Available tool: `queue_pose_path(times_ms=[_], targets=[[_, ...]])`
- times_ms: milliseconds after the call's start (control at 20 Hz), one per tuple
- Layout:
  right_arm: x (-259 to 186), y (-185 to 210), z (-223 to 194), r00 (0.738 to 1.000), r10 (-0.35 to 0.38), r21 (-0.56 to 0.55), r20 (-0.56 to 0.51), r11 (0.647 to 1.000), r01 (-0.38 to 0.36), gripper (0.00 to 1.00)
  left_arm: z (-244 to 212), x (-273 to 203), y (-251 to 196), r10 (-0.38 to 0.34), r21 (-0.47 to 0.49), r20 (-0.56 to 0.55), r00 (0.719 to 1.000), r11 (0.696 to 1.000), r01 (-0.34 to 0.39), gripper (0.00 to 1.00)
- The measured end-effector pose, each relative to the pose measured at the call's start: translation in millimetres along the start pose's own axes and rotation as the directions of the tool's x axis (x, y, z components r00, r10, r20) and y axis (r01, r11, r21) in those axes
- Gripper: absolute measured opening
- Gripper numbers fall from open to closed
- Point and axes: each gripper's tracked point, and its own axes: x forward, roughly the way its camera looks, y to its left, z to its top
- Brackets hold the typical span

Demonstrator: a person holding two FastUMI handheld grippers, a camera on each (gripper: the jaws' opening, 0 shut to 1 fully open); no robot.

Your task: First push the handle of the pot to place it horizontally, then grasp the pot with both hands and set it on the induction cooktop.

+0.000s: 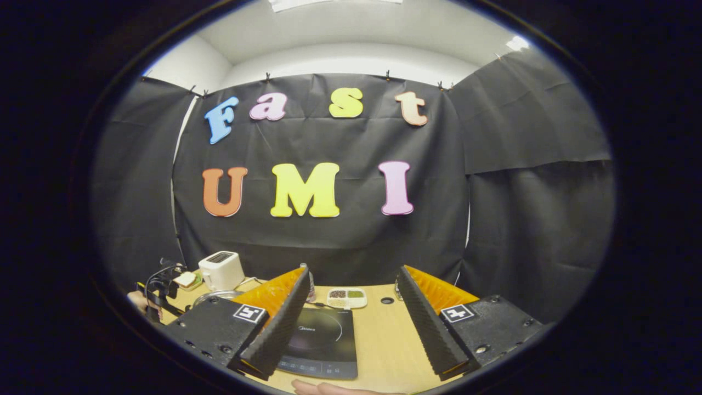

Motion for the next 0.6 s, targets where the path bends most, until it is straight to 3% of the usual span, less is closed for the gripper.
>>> queue_pose_path(times_ms=[600], targets=[[18,4,0,0.999,-0.029,-0.015,0.016,0.999,0.029,1.0,38,35,48,0.077,-0.039,-0.001,0.997,0.996,-0.077,0.0]])
